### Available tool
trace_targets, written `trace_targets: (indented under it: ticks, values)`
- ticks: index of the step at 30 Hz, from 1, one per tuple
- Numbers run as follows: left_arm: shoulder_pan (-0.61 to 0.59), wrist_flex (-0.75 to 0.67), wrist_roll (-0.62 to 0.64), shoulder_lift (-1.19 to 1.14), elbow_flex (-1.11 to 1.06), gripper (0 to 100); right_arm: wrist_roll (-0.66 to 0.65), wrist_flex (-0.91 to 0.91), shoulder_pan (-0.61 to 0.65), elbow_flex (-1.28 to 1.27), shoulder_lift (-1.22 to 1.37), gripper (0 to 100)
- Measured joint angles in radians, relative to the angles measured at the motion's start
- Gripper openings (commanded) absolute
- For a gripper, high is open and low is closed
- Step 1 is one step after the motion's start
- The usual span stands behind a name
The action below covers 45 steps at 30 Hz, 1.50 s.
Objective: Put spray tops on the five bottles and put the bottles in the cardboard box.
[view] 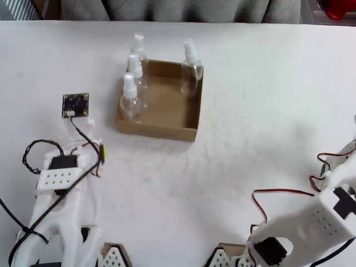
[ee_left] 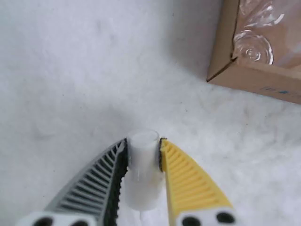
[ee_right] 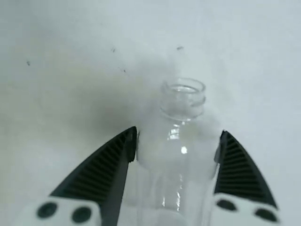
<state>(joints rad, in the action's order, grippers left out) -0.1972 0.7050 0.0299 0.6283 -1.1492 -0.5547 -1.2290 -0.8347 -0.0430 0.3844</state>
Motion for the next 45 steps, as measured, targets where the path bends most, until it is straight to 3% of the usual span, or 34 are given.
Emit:
trace_targets:
  ticks: [5,14,20,29,33,38,45]
  values:
    - [0.000,0.000,0.000,0.000,0.000,2,-0.005,0.009,0.020,0.000,0.000,0.5]
    - [0.000,0.000,0.000,0.000,0.000,2,-0.005,0.003,0.020,0.012,-0.063,1.6]
    - [0.000,-0.011,0.000,0.000,-0.002,2,-0.005,-0.132,0.018,0.003,-0.209,1.6]
    - [0.000,-0.018,0.002,0.000,-0.015,2,-0.072,-0.049,0.038,-0.321,-0.546,1.6]
    - [0.000,-0.018,0.002,0.000,-0.018,2,-0.058,0.011,0.095,-0.443,-0.694,1.6]
    - [0.000,-0.018,0.002,0.000,-0.018,2,0.061,0.083,0.206,-0.529,-0.844,1.8]
    - [0.000,-0.018,0.002,0.000,-0.018,2,0.107,0.135,0.454,-0.589,-0.928,1.6]
